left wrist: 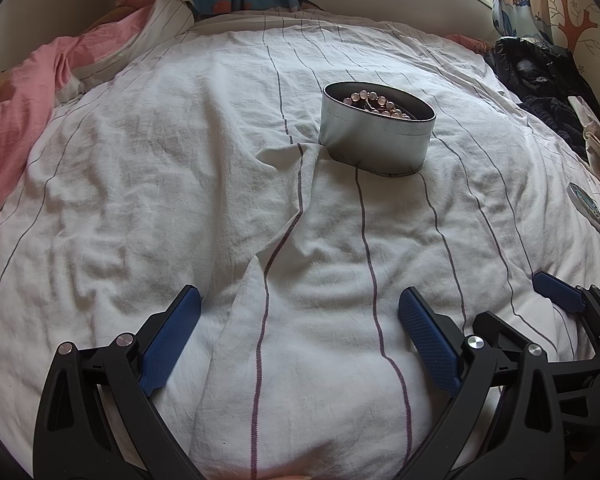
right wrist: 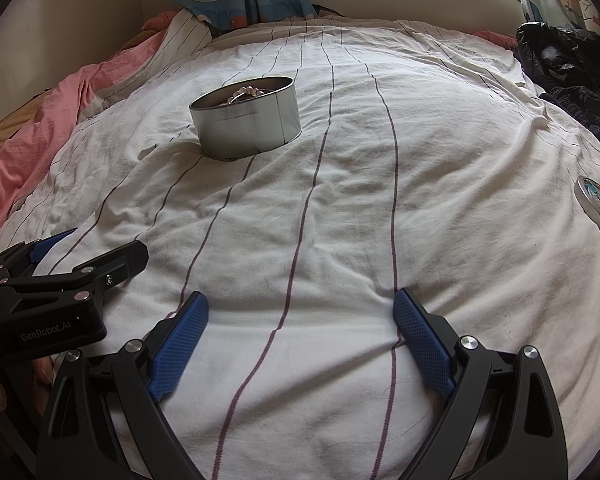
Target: Organize jewelry
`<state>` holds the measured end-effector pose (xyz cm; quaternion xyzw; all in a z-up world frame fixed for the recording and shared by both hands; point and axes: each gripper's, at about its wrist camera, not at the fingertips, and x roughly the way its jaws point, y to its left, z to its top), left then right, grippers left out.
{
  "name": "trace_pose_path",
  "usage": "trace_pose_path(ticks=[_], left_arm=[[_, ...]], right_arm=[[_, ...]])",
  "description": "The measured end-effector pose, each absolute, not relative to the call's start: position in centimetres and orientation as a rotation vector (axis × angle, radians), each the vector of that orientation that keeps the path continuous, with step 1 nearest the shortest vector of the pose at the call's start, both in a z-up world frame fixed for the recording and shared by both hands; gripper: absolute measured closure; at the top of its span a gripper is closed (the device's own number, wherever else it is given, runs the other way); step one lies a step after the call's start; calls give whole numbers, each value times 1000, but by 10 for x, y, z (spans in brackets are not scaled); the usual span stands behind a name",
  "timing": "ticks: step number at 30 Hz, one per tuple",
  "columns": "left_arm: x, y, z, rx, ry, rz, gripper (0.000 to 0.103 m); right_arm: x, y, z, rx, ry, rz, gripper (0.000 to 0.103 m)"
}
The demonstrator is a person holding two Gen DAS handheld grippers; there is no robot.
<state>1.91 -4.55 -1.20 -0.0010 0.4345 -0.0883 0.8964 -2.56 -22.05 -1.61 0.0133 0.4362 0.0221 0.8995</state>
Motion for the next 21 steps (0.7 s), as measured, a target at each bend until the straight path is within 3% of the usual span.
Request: trace_pose_path(ticks=[21], left_arm=[[19,-55,-17,76,910,-149,7]], right_arm=[[-26,-222,-16,42,900,51,13]])
